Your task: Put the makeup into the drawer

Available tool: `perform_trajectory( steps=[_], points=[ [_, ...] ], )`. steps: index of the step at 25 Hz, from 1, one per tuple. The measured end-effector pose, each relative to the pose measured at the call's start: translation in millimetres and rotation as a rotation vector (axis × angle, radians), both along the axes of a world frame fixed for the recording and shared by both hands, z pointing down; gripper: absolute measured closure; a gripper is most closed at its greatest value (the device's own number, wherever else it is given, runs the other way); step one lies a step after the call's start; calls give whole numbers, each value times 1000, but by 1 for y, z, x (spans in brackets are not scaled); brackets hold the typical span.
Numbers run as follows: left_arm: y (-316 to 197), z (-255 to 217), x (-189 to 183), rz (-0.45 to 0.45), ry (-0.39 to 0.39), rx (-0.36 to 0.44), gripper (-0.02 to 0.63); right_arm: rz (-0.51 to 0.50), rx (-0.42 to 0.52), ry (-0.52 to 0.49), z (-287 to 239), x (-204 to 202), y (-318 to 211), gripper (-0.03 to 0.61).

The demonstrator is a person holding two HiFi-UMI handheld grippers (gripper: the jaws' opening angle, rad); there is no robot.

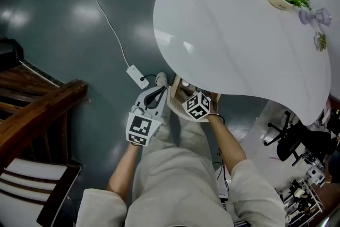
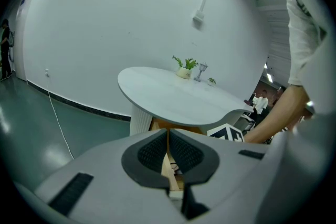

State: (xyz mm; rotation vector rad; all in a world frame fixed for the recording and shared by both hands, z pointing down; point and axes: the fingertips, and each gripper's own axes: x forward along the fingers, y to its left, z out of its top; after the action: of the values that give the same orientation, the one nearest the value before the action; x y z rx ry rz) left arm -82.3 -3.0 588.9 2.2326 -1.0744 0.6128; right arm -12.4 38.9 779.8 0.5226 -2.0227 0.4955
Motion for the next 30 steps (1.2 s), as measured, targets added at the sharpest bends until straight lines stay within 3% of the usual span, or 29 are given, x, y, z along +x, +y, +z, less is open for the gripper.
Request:
perform_trajectory(
  steps=[10, 22, 30],
  points=[
    [-8, -10, 11, 18, -8, 20, 597, -12, 76, -72, -47, 1, 0, 575],
    [-13, -31, 28, 33, -10, 42, 597, 70, 118, -197, -119, 11, 0, 580],
    [-23, -64, 39, 38, 3, 85, 597, 168, 212, -299, -191, 17, -17, 581]
  ],
)
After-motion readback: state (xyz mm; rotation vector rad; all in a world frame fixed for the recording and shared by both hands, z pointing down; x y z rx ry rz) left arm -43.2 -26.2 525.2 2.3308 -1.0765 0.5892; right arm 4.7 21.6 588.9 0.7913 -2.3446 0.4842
